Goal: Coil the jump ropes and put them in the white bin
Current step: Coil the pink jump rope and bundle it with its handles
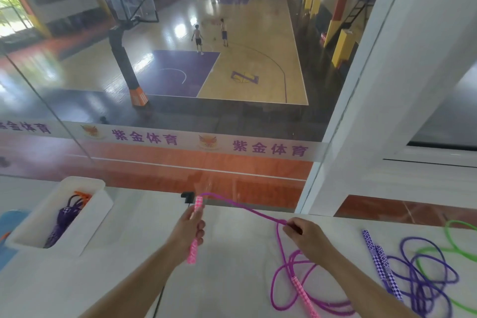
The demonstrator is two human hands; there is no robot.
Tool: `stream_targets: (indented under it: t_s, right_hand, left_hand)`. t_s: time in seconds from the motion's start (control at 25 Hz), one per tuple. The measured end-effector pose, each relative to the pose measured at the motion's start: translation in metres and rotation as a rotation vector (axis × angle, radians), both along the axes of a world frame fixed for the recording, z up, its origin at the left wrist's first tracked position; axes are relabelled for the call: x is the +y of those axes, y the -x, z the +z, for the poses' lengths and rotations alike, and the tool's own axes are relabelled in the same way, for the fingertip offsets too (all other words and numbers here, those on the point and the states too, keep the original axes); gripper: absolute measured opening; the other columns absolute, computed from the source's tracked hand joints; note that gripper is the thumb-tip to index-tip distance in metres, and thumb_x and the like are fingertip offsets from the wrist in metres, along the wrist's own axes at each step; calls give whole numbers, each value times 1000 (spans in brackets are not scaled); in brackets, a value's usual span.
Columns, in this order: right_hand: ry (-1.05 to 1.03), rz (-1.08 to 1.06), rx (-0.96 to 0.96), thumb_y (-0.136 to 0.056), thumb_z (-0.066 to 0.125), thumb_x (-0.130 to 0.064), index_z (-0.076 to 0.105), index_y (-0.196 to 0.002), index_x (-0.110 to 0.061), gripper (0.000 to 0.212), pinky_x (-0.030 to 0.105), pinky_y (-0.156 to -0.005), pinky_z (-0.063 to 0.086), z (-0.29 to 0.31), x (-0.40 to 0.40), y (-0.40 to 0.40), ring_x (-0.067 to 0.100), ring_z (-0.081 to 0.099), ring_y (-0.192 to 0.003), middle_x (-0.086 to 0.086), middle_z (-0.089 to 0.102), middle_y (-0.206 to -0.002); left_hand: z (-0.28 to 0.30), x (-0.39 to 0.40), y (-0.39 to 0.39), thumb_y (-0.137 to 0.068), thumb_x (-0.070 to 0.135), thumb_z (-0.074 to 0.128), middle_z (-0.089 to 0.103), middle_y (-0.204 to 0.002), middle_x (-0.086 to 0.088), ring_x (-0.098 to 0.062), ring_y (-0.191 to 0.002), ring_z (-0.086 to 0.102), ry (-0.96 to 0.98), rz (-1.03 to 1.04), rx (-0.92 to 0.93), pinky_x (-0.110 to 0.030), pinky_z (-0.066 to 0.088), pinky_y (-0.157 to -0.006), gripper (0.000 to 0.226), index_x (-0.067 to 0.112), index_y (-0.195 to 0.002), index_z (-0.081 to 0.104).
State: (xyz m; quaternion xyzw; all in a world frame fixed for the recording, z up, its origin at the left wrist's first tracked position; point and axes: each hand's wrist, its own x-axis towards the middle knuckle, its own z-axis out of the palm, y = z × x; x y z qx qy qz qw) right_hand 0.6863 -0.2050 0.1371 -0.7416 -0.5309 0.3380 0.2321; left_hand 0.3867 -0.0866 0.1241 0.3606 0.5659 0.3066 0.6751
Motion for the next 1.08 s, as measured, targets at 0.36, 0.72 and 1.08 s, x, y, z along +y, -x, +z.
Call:
stream_targets:
  t_s: [0.36,0.72,1.08]
  right_hand:
    - [8,-329,383,-105,43,-19,64,-100,-12,23,27,-54,37,-11,-7,-9,13,43,-54,-4,50,-60]
    - [90,-299,625,-106,45,-21,64,-108,-18,19,24,-52,38,-24,-2,48,14,45,-57,3,55,-68]
    - [38,12,320,-102,53,-22,73,-93,-11,25,12,-56,43,-17,-19,51,0,53,-52,-7,63,-65]
  left_hand:
    - [-1,10,-1,-105,7,43,57,-83,-11,-17,-50,43,98,120,-66,-26,40,-43,19,3,-121,52]
    - [-14,-65,-91,-108,30,41,58,-83,-14,-19,-55,49,266,-204,-145,-31,43,-53,30,8,-123,55]
    - [-14,-80,-107,-105,33,50,57,-82,-11,-19,-66,49,288,-203,-181,-33,43,-58,36,0,-107,65]
